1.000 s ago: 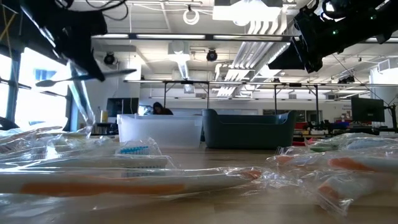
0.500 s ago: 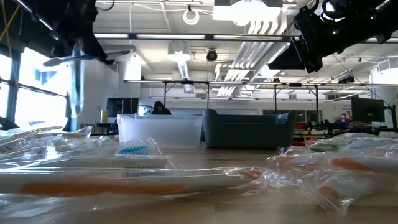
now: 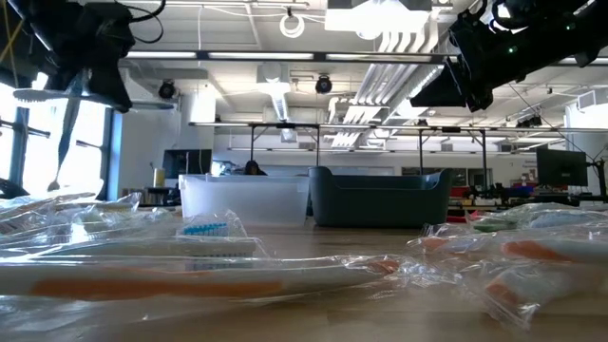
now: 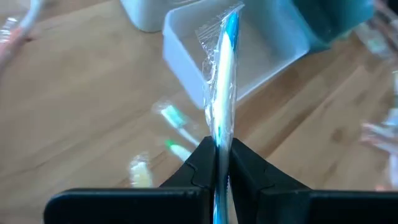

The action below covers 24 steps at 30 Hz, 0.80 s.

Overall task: Pick & Place Toothbrushes
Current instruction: Put the blue toothbrush into the white bin

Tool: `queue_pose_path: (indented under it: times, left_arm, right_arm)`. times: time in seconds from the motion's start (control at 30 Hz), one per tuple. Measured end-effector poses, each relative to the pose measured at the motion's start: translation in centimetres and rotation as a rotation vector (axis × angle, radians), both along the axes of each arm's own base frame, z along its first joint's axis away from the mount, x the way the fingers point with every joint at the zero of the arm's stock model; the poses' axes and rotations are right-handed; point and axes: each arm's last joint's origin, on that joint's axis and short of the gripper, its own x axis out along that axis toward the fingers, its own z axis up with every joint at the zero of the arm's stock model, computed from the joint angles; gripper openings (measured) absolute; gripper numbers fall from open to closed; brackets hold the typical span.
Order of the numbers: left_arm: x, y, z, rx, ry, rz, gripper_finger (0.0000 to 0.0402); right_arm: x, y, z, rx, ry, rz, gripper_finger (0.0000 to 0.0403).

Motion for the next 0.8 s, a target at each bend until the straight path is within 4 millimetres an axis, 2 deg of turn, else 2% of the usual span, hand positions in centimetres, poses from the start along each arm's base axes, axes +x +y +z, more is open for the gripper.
queue_pose_path:
  times: [0.2,0.4,0.5,0.7,0.8]
  left_arm:
    - [1.0,0.0,-3.0,0.065,0.129,-0.086,0.0020]
    - [3.3,-0.2,-5.3,0.110,0.054,-0.255,0.0020]
    - [4.1,-0.3,-6.4,0.099,0.037,-0.323,0.0020]
    - [5.0,-0.7,-7.8,-0.013,0.106,-0.418,0.0020]
    - [5.5,-0.8,-8.4,-0.013,0.138,-0.467,0.0020]
  right_arm:
    - [0.0,0.0,0.0,0.000,0.000,0.000,0.0002]
    - [0.0,0.0,0.0,0.000,0.000,0.000,0.0003]
    - [0.0,0.0,0.0,0.000,0.000,0.000,0.0003]
    - [0.0,0.0,0.0,0.000,0.001,0.000,0.0003]
    - [0.0,0.0,0.0,0.000,0.000,0.000,0.0003]
